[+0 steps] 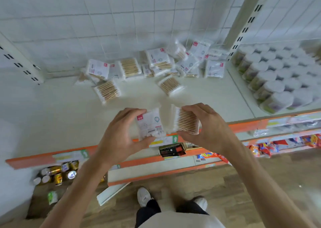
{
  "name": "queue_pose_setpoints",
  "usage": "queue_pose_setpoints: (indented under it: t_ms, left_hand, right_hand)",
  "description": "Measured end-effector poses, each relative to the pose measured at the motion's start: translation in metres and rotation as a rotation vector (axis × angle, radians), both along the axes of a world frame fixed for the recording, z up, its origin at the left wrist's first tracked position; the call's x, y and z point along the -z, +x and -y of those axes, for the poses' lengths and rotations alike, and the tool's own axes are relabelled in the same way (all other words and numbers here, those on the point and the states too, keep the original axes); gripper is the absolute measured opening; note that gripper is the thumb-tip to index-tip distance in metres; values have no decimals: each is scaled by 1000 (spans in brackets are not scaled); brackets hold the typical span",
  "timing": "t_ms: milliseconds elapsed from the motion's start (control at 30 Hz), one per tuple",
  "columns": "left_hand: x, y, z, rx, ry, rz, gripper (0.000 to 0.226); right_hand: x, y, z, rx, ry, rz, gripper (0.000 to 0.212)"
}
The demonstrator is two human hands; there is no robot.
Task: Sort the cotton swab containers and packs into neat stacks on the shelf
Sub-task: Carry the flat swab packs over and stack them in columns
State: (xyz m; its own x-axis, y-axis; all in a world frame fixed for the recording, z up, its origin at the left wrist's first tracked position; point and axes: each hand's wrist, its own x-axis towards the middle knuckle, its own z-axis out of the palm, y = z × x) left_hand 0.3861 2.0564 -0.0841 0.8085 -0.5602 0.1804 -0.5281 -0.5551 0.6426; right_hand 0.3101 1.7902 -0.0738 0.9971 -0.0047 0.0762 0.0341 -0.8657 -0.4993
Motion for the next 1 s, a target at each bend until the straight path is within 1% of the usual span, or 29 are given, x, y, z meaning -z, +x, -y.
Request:
queue_pose_setpoints:
  t_ms: [367, 600, 667, 733, 833, 1000]
  left_hand:
    - [-4, -53, 211, 412, -15, -81, 75]
    - [1, -102, 333, 519, -90, -90, 70]
    - [2, -117, 361, 556, -97, -121, 70]
    - [2, -130, 389, 595, -90, -134, 71]
    - [2, -144, 431, 665, -52, -87, 72]
    - [3, -155, 498, 733, -34, -77, 69]
  right_hand:
    - [-11, -140, 161, 357, 13, -3, 67]
    - [-14, -219, 259, 469, -5, 0, 66]
    - [-16, -239, 281, 501, -4, -9, 67]
    - [-18, -258, 300, 539, -4, -3, 68]
    - [-19, -282, 329, 601, -10, -4, 70]
    - [-18, -307, 378, 669, -19, -10, 73]
